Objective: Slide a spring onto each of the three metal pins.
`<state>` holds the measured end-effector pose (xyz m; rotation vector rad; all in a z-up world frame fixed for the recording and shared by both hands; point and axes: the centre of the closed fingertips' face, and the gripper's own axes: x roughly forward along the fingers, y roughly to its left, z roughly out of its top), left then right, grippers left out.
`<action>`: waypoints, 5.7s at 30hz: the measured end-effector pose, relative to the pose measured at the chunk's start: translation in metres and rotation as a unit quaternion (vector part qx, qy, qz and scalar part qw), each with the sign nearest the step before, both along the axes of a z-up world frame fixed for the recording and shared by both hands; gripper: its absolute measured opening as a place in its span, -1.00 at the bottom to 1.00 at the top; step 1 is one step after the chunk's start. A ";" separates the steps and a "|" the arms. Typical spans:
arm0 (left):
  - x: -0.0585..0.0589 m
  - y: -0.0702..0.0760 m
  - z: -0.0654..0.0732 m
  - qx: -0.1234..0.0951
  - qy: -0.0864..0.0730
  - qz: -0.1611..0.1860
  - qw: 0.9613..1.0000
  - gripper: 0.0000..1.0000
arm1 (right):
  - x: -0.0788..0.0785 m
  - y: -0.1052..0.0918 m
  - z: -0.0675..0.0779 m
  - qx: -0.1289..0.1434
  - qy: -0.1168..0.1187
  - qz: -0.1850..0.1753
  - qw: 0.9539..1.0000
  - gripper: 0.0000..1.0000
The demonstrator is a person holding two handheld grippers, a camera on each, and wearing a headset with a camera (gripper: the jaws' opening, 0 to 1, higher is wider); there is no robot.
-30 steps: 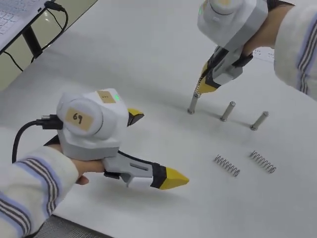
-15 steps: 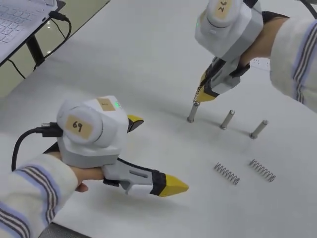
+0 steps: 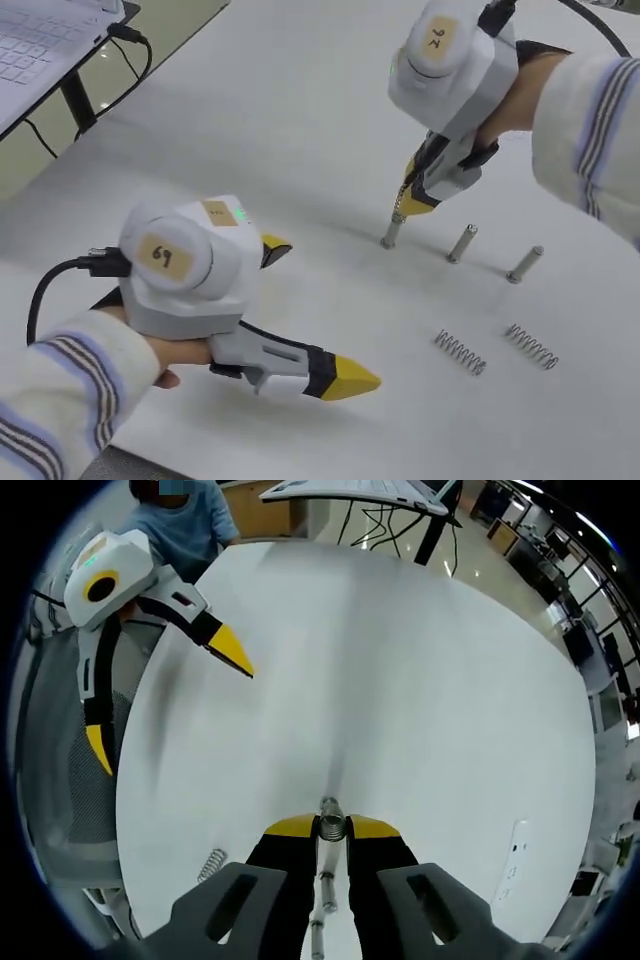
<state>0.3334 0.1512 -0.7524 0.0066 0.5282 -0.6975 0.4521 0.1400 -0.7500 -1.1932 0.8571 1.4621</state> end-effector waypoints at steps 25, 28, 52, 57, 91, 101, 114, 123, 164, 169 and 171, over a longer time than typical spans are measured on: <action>-0.003 -0.004 -0.005 0.000 0.011 -0.008 1.000 0.96 | 0.006 -0.007 -0.040 -0.021 0.012 -0.023 0.999 -0.84; -0.003 -0.006 -0.005 -0.004 0.013 -0.009 1.000 0.96 | 0.006 -0.006 -0.039 -0.020 0.010 -0.024 0.999 -0.84; -0.004 -0.009 -0.003 -0.003 0.012 -0.018 1.000 0.96 | 0.004 -0.014 -0.032 -0.015 -0.006 0.016 1.000 -0.67; -0.005 -0.011 -0.003 -0.002 0.014 -0.021 1.000 0.96 | 0.002 -0.012 -0.025 0.000 -0.002 0.016 1.000 -0.58; -0.014 -0.006 -0.005 -0.003 0.034 -0.034 0.999 0.96 | -0.058 -0.086 0.035 0.130 0.022 -0.068 0.989 0.06; -0.014 0.003 0.000 -0.010 0.033 -0.024 0.999 0.96 | -0.066 -0.102 0.043 0.207 0.022 -0.143 0.968 0.21; -0.013 0.005 0.002 -0.010 0.037 -0.025 0.999 0.96 | -0.084 -0.126 0.039 0.264 0.034 -0.206 0.942 0.42; -0.015 0.008 -0.002 -0.006 0.043 -0.028 0.999 0.96 | -0.086 -0.136 0.033 0.294 0.021 -0.275 0.915 0.47; -0.012 0.002 -0.001 0.000 0.042 -0.049 0.998 0.96 | -0.103 -0.164 0.007 0.356 -0.003 -0.384 0.852 0.99; -0.011 0.003 -0.002 0.002 0.041 -0.046 0.998 0.96 | -0.106 -0.168 0.002 0.357 -0.007 -0.400 0.844 0.99; -0.010 0.004 -0.002 0.002 0.040 -0.044 0.998 0.95 | -0.106 -0.169 0.002 0.359 -0.009 -0.405 0.841 0.99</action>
